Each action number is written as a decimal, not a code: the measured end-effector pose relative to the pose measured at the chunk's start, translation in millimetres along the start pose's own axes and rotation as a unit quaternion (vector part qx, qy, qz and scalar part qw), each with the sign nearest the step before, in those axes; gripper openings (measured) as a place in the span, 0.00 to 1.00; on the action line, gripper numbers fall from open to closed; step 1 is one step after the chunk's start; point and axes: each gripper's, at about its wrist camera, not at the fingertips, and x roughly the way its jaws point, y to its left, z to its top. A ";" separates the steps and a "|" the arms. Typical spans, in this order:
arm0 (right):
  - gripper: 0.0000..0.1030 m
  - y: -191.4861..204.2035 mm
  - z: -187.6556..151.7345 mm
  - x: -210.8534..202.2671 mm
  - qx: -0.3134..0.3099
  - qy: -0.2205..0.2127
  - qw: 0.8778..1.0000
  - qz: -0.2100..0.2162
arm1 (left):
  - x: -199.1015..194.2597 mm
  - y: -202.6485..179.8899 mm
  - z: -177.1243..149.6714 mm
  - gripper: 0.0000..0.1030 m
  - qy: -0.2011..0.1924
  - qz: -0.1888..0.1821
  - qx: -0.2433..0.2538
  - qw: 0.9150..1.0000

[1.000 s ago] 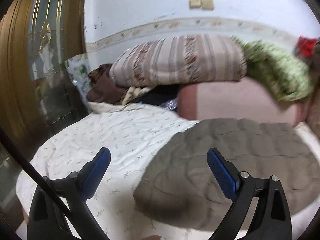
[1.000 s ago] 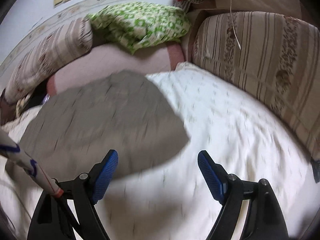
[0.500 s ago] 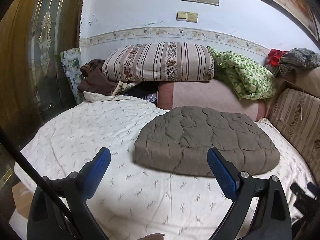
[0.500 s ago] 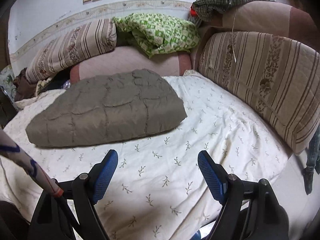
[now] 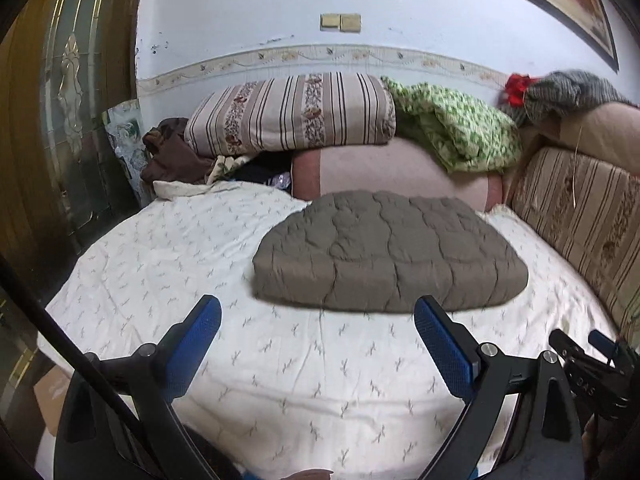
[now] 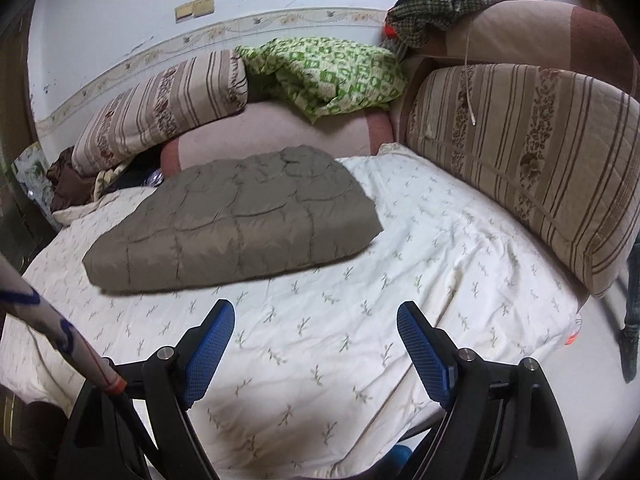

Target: Fold large clothes

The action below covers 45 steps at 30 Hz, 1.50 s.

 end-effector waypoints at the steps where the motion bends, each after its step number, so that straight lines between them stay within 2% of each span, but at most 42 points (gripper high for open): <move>1: 0.84 0.6 -1.9 0.3 -0.002 0.002 1.000 0.002 | -0.5 -1.3 -2.3 0.94 0.003 0.001 0.002 1.000; 8: 0.84 3.8 -13.0 12.6 -0.007 0.029 0.999 0.012 | 7.8 -11.4 -18.9 0.94 0.056 -0.012 0.007 0.998; 13: 0.84 5.8 -15.1 15.7 -0.016 0.028 0.999 0.002 | 18.6 -20.4 -25.3 0.94 0.077 -0.012 0.013 0.997; 21: 0.84 3.5 -16.5 29.3 -0.016 0.045 0.999 -0.011 | 30.9 -26.7 -32.3 0.94 0.073 -0.008 0.027 0.997; 29: 0.85 0.4 -19.7 29.2 -0.016 0.038 0.999 -0.035 | 46.2 -31.9 -34.7 0.94 0.088 -0.015 0.033 0.995; 35: 0.85 3.7 -21.3 40.1 -0.021 0.055 0.998 -0.029 | 51.2 -29.2 -37.8 0.94 0.096 -0.006 0.031 0.995; 45: 0.85 16.7 -24.3 38.6 -0.052 0.049 0.997 -0.030 | 58.5 -30.3 -40.2 0.94 0.107 -0.015 0.027 0.994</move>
